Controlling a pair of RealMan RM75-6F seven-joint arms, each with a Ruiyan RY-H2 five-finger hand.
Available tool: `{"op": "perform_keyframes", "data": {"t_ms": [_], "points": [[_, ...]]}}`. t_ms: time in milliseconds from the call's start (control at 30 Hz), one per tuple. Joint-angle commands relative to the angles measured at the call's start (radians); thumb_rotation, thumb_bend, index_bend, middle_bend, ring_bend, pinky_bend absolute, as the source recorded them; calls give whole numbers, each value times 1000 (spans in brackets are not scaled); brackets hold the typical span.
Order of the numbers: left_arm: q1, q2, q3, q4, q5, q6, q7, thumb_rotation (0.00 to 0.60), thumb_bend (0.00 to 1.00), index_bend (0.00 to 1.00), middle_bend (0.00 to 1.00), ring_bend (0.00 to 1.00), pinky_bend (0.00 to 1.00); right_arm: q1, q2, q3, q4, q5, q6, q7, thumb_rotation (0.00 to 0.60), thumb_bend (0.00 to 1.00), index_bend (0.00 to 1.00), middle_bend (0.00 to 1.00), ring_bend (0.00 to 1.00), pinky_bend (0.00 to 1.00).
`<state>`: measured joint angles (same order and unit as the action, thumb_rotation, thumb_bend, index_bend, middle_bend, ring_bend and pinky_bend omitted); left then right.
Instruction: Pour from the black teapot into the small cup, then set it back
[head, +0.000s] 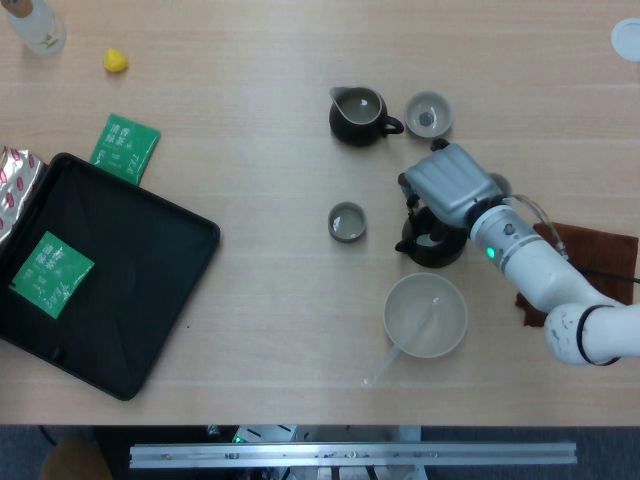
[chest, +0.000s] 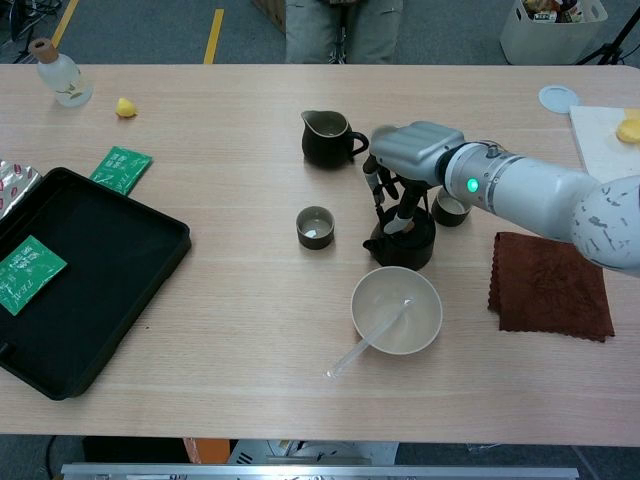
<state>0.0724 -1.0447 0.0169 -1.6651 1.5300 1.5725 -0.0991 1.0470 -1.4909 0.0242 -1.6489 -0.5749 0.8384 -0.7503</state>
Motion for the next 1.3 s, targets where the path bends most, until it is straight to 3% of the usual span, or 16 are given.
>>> {"op": "perform_keyframes", "data": {"t_ms": [33, 533, 867, 1300], "points": [[0, -1, 0, 0, 0, 0, 1, 600, 295, 113, 169, 101, 90, 2, 12, -11, -14, 10, -2, 7, 495, 40, 505, 570, 490, 183], [-6, -1, -1, -9, 2, -3, 11, 600, 296, 113, 169, 101, 90, 19, 62, -36, -62, 58, -39, 72, 497, 41, 554, 609, 544, 183], [-5, 1, 0, -13, 2, -1, 14, 600, 296, 113, 169, 101, 90, 34, 64, -38, -43, 77, -50, 113, 500, 42, 723, 739, 685, 183], [-5, 1, 0, -9, -3, -2, 12, 600, 295, 113, 169, 101, 90, 58, 54, -43, -19, 92, -61, 140, 496, 4, 830, 830, 763, 184]]}}
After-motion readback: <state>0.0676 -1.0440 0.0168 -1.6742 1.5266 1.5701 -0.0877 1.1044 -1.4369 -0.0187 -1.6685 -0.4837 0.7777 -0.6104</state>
